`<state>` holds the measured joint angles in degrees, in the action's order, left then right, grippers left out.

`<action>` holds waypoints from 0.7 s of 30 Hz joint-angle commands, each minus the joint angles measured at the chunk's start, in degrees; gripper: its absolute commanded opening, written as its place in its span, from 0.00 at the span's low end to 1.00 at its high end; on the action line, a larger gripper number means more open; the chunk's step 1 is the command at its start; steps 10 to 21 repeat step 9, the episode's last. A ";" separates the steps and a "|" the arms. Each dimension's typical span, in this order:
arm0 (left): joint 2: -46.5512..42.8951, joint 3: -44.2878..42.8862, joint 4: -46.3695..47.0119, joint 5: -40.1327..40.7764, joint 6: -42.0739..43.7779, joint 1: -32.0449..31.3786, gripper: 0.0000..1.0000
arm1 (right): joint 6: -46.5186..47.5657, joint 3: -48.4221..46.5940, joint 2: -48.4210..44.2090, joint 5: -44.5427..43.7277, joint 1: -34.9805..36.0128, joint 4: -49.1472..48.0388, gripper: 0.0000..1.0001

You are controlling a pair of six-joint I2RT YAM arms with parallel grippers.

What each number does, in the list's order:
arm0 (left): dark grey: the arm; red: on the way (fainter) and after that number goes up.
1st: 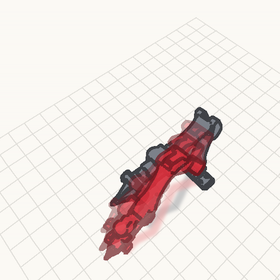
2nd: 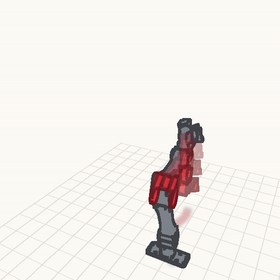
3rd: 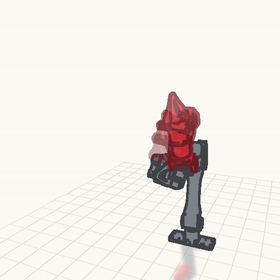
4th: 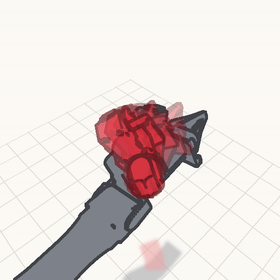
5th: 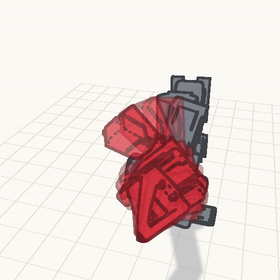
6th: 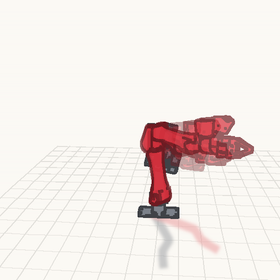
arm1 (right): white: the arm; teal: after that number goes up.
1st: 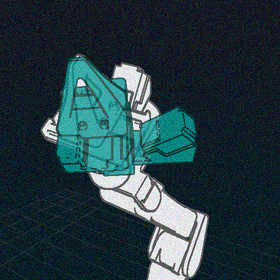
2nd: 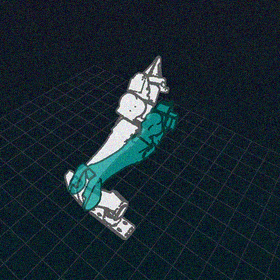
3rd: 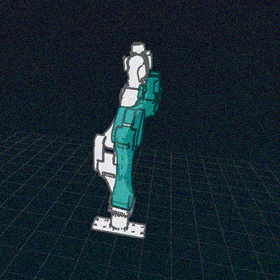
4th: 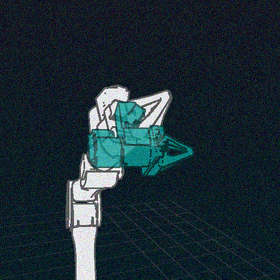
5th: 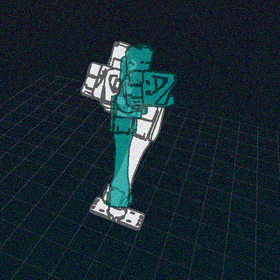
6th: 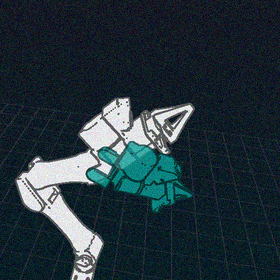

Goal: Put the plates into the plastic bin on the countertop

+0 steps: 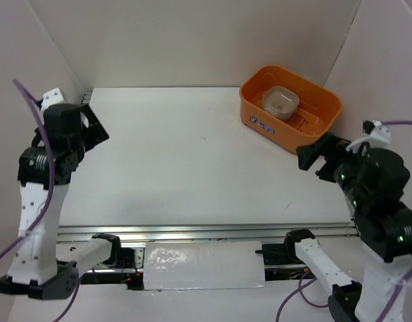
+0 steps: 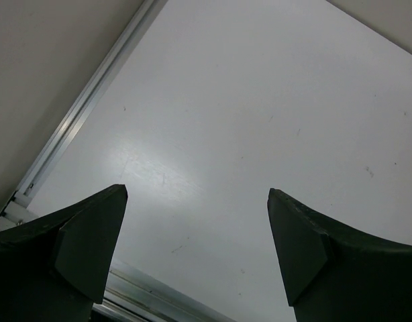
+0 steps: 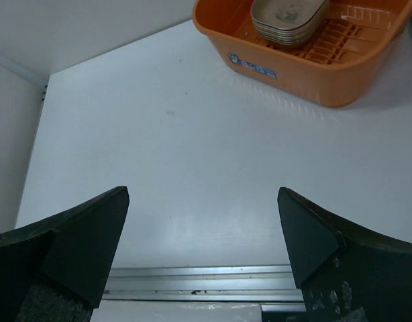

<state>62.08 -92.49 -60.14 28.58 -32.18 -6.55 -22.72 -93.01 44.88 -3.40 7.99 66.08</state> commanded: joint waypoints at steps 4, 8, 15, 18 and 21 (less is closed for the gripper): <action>-8.12 4.42 -4.36 8.33 -3.33 -0.57 0.99 | -1.36 -2.78 -4.89 -8.11 3.69 10.20 1.00; -9.35 4.25 -5.60 11.76 -3.85 -1.71 0.99 | -1.97 -5.25 -4.89 -11.10 5.72 11.52 1.00; -9.35 3.81 -5.95 11.94 -3.76 -1.98 0.99 | -1.80 -5.60 -4.81 -11.19 6.24 11.52 1.00; -9.35 3.81 -5.95 11.94 -3.76 -1.98 0.99 | -1.80 -5.60 -4.81 -11.19 6.24 11.52 1.00; -9.35 3.81 -5.95 11.94 -3.76 -1.98 0.99 | -1.80 -5.60 -4.81 -11.19 6.24 11.52 1.00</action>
